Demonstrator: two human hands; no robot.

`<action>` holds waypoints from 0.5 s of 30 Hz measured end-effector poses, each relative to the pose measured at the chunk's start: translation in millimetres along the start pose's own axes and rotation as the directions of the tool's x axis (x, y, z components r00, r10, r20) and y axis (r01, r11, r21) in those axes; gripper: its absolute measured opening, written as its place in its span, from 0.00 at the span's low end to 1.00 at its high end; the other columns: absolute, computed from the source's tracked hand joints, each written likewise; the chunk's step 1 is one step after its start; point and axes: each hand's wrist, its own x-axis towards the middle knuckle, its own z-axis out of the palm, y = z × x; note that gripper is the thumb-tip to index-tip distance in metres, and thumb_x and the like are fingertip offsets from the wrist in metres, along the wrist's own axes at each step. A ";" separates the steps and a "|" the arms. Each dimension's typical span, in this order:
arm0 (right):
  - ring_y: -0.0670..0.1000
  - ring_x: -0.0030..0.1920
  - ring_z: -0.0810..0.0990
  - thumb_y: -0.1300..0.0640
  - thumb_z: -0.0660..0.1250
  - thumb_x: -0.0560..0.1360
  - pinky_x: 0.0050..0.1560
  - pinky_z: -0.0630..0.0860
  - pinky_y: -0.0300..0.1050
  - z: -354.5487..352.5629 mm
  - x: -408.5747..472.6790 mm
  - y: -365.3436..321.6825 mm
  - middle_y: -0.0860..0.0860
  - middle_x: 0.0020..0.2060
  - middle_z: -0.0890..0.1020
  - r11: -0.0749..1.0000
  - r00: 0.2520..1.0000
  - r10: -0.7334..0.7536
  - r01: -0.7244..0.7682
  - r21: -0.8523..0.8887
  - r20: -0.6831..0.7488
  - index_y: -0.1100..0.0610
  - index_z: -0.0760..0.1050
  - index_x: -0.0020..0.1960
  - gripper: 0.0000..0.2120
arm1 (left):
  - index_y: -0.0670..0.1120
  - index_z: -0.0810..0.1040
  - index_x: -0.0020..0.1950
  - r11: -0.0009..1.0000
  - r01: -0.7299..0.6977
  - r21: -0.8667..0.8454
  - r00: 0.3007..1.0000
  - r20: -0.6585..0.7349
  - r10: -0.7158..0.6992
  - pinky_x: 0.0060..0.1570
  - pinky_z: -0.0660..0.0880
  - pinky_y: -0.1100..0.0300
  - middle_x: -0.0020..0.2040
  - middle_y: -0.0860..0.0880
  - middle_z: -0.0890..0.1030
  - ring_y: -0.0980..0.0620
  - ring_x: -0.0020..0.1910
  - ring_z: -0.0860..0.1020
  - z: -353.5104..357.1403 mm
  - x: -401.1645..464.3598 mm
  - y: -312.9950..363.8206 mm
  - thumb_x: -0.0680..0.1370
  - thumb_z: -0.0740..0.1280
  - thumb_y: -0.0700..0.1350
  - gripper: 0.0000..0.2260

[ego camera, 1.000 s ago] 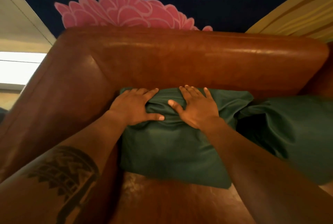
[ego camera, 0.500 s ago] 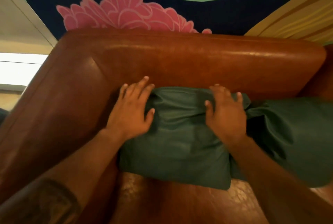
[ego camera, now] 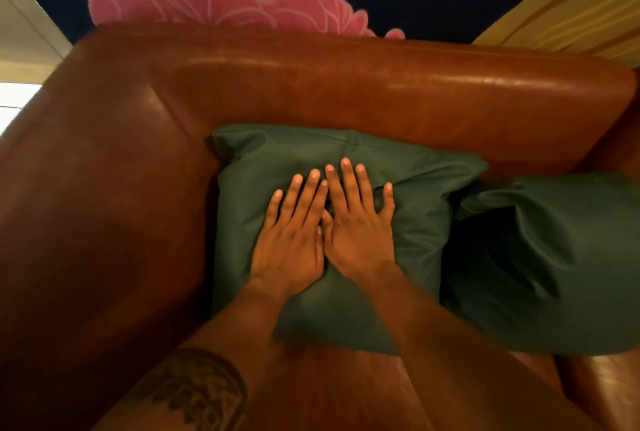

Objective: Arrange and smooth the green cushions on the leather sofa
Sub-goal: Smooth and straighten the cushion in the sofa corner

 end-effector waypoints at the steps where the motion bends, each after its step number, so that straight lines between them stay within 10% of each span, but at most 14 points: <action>1: 0.51 0.85 0.45 0.42 0.48 0.84 0.79 0.35 0.65 2.3 0.0 0.7 0.49 0.86 0.48 1.000 1.000 0.004 -0.004 -0.007 -0.020 0.48 0.47 0.86 0.32 | 0.45 0.50 0.85 1.000 -0.002 0.004 1.000 -0.003 0.002 0.81 0.49 0.43 0.86 0.48 0.47 0.48 0.84 0.45 3.1 1.2 -0.2 0.84 0.51 0.49 0.29; 15: 0.48 0.85 0.48 0.35 0.54 0.83 0.83 0.46 0.59 -1.5 -12.0 32.7 0.47 0.86 0.50 0.994 0.991 -0.108 0.110 0.022 -0.075 0.46 0.50 0.86 0.35 | 0.52 0.46 0.85 0.981 -0.186 0.047 0.981 0.064 0.183 0.81 0.50 0.51 0.85 0.52 0.45 0.53 0.84 0.46 -2.0 5.6 -36.1 0.83 0.55 0.63 0.34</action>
